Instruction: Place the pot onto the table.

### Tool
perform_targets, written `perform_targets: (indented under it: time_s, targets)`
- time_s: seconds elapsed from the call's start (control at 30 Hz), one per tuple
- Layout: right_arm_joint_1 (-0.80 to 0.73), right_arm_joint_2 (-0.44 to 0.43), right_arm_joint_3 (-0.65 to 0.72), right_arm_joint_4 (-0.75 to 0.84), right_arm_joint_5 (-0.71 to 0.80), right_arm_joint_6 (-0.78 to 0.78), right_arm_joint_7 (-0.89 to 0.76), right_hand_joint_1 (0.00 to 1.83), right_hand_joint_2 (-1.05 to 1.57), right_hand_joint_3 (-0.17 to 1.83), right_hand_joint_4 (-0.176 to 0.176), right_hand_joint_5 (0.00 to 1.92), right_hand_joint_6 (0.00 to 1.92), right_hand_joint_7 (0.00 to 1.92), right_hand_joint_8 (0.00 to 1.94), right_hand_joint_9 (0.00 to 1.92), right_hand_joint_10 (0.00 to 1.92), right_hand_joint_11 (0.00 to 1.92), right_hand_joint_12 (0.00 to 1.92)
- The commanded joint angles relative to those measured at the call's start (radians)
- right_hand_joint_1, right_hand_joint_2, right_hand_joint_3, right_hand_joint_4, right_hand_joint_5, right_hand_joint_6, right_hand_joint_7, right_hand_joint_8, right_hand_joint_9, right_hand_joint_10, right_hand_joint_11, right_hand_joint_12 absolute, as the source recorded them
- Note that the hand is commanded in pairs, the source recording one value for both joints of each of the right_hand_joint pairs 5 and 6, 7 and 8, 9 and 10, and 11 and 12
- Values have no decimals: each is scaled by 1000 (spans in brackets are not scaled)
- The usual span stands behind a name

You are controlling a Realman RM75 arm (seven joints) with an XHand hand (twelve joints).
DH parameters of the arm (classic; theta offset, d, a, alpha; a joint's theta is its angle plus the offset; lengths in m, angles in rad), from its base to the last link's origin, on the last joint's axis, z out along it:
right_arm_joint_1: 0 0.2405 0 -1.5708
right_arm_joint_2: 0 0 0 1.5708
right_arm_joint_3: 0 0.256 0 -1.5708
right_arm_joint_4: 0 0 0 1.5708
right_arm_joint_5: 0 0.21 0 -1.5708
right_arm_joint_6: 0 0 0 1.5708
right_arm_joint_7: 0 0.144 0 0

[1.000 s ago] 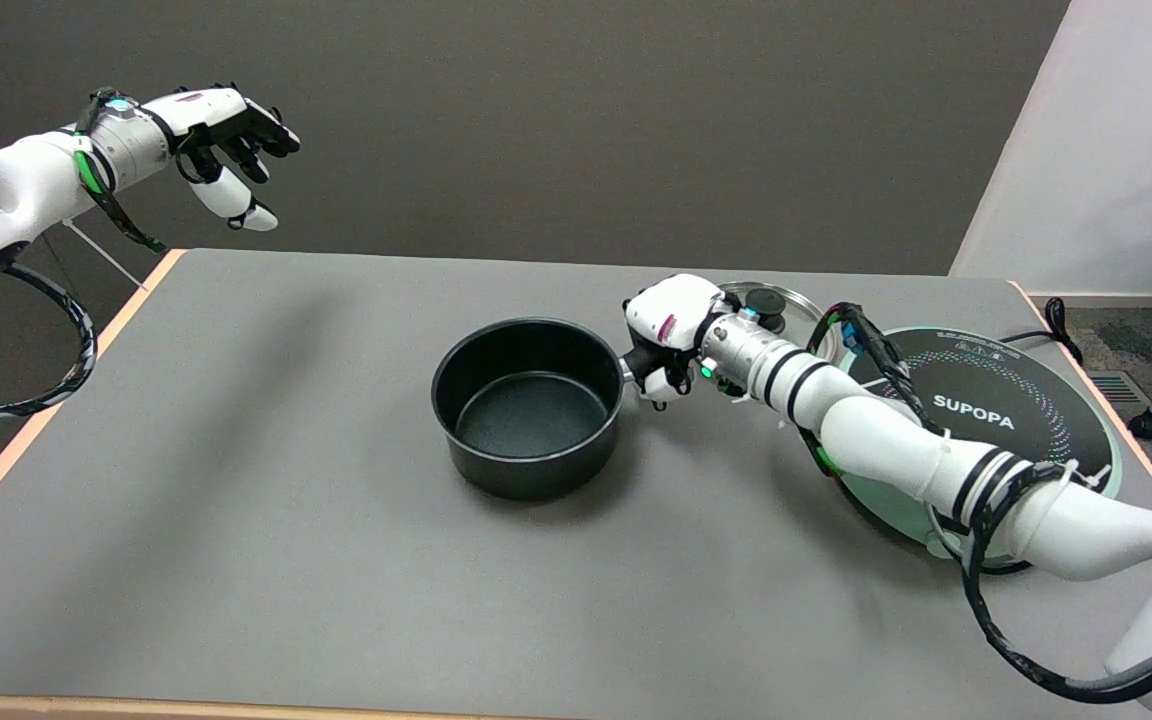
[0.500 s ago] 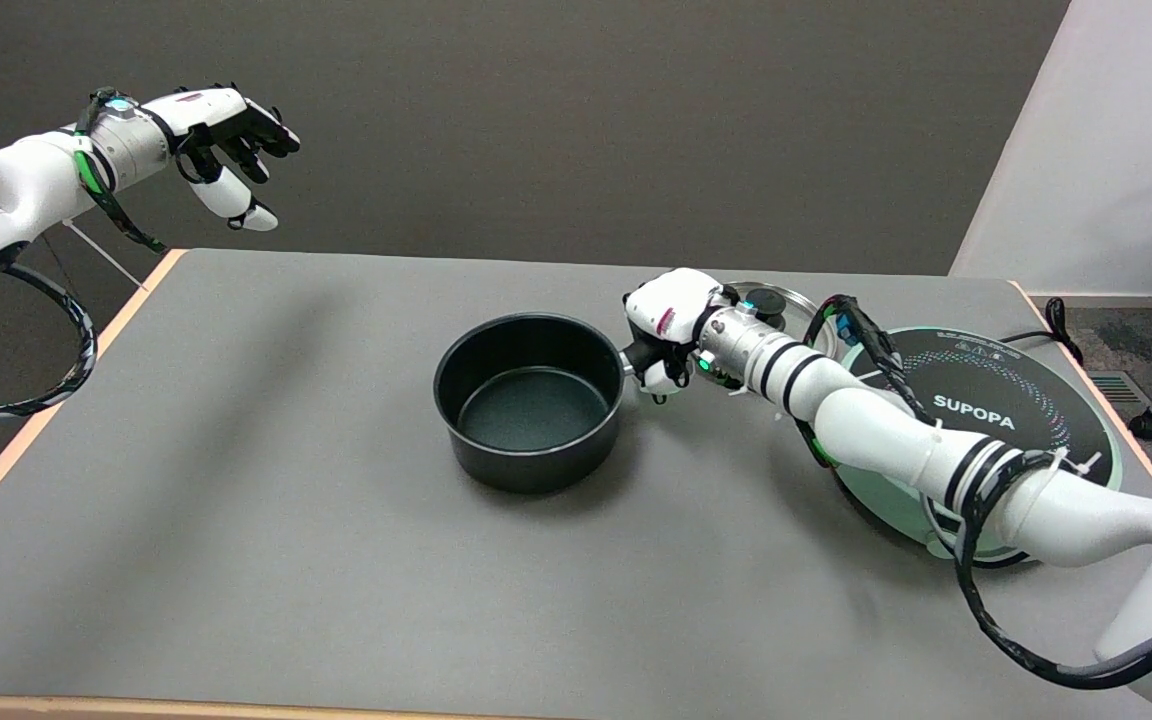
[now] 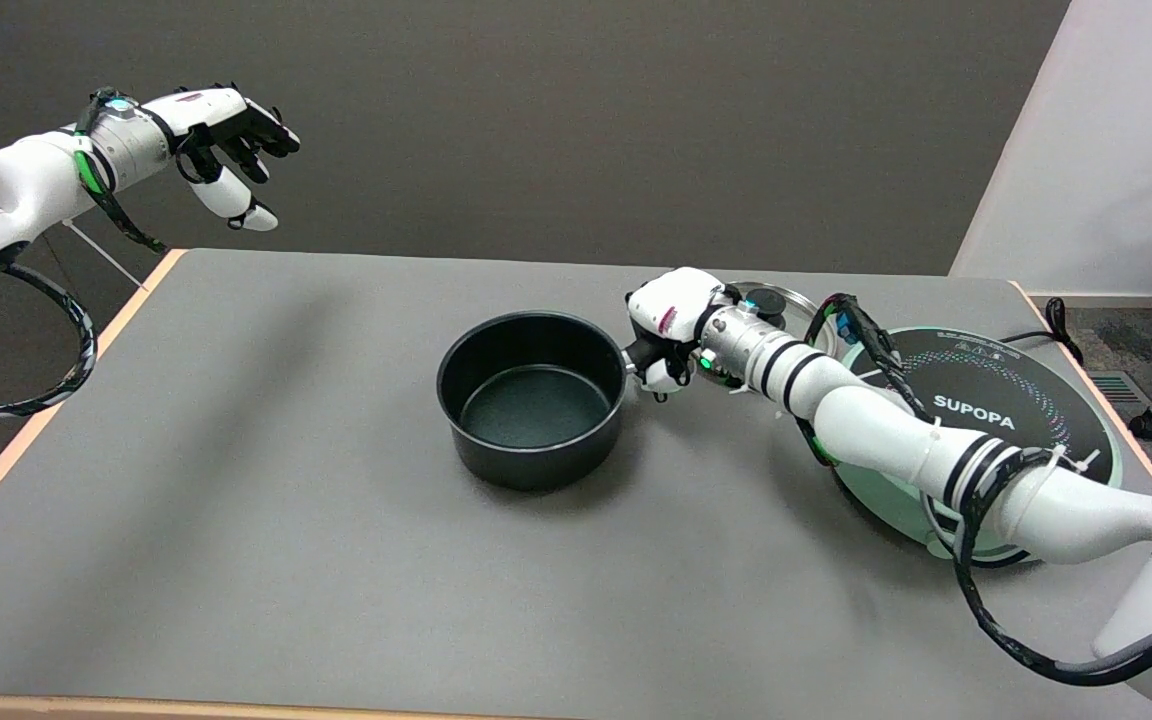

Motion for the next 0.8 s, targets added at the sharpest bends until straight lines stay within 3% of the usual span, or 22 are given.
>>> perform_targets:
  time_s: [0.03, 0.13, 0.2, 0.23, 0.3, 0.4, 0.57, 0.63, 0.7, 0.8]
  targets:
    - [12, 3, 7, -4, -2, -33, 2, 918, 1148, 947, -90, 1434, 1434, 1434, 1434, 1434, 1434, 1434, 1434]
    - [12, 11, 7, 4, -8, -41, 2, 923, 932, 1329, -84, 1333, 1333, 1333, 1333, 1333, 1333, 1333, 1333]
    - [12, 17, 10, 14, -8, -41, -2, 948, 495, 1727, -41, 1207, 1207, 1207, 1207, 1207, 1207, 1207, 1207]
    - [12, 20, 10, 17, -8, -41, -2, 947, 334, 1822, -18, 1158, 1158, 1158, 1158, 1158, 1158, 1158, 1158]
    - [12, 25, 14, 29, -10, -44, -6, 968, -81, 1833, 13, 1041, 1041, 1041, 1041, 1041, 1041, 1041, 1041]
    - [19, 35, 14, 57, -58, -64, -5, 1000, -340, 1833, 24, 872, 872, 872, 872, 872, 872, 872, 872]
    - [26, 60, 34, 98, -138, -88, 0, 1060, -639, 1819, 27, 539, 539, 539, 539, 539, 539, 539, 539]
    - [19, 71, 60, 110, -141, -85, 0, 1105, -845, 1700, 12, 284, 284, 284, 284, 284, 284, 284, 284]
    - [10, 81, 88, 128, -142, -72, 0, 1126, -883, 1589, 3, 195, 195, 195, 195, 195, 195, 195, 195]
    - [1, 93, 127, 146, -142, -37, 0, 1149, -863, 1477, -11, 241, 241, 241, 241, 241, 241, 241, 241]
